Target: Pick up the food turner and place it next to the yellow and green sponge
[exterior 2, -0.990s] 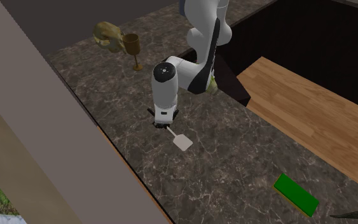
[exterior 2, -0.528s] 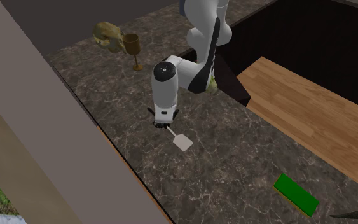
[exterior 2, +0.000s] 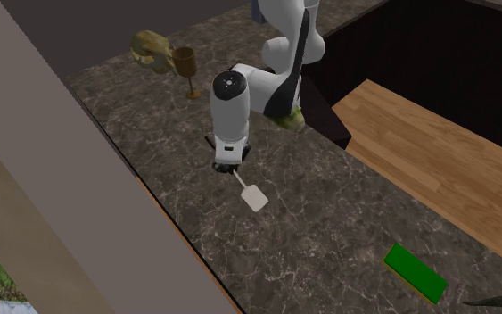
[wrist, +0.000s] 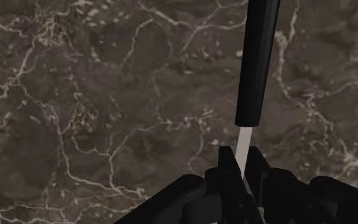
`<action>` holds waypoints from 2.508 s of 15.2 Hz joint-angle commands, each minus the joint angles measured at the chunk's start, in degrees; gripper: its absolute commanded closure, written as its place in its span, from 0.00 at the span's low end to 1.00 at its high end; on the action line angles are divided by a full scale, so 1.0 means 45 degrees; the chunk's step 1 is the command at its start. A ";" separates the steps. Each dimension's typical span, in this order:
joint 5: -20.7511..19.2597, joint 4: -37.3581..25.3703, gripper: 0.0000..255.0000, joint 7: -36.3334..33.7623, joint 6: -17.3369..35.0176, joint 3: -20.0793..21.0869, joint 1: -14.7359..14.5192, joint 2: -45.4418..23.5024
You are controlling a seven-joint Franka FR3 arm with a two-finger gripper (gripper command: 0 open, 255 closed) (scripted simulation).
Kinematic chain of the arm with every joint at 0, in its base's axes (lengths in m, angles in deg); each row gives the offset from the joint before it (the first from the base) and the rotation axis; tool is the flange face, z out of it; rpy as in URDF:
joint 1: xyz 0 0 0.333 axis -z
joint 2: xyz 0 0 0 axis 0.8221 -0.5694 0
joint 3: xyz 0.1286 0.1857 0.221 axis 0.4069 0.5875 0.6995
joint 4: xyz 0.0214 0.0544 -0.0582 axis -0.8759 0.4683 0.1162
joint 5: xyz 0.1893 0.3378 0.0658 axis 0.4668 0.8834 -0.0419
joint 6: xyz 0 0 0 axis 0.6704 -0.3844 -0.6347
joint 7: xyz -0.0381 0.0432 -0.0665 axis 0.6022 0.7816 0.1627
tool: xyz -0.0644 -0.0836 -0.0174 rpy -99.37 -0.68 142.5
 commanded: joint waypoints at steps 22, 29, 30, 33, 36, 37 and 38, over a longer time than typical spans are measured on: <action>0.1141 -0.4678 1.00 -0.2586 -0.2793 0.1510 -0.1425 -0.2265; 0.1967 -0.8034 1.00 -0.3676 -0.3988 0.2199 -0.1720 -0.4609; 0.2077 -0.8629 1.00 -0.3834 -0.4211 0.2294 -0.1729 -0.4997; 0.2404 -1.0676 1.00 -0.4322 -0.5003 0.2576 -0.1692 -0.6288; 0.2698 -1.3066 1.00 -0.4809 -0.5962 0.2847 -0.1531 -0.7719; 0.2699 -1.2883 1.00 -0.4803 -0.5787 0.2853 -0.1555 -0.7714; 0.2702 -1.2707 1.00 -0.4796 -0.5615 0.2857 -0.1578 -0.7714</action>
